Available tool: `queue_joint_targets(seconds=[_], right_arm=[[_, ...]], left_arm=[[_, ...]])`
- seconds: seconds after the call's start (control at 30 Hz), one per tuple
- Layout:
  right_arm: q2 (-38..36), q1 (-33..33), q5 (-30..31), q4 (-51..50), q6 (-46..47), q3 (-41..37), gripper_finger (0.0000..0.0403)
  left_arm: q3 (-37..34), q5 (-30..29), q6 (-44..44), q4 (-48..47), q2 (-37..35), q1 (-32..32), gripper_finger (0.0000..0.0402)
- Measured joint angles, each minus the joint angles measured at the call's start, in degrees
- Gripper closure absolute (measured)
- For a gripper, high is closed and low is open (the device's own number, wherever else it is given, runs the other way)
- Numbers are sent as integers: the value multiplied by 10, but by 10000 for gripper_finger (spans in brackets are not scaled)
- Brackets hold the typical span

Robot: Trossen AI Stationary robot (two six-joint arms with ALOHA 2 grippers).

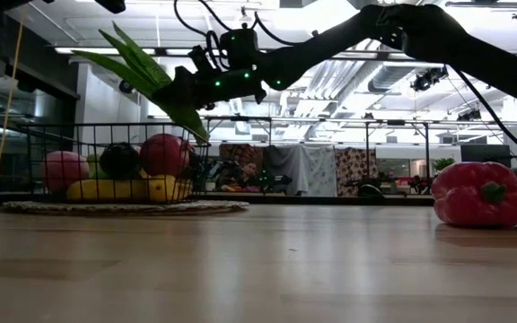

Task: Build produce basket
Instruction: Put the green leaf lettuce into the black wire basket

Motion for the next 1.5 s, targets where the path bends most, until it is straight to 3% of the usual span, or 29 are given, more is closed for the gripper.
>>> queue_joint_targets(seconds=[0.17, 0.6, 1.37, 1.5], right_arm=[[0, 9, -35, -1, 0, 0, 157], [-3, 12, -33, -30, 58, 5, 155], [-3, 15, -30, -31, 40, 5, 147], [-4, 16, -30, -44, 27, 5, 131]], left_arm=[[0, 0, 0, -4, 0, 0, 9], [0, 0, 0, -8, 0, 0, 9], [0, 0, 0, -13, 0, 0, 9], [0, 0, 0, -13, 0, 0, 9]])
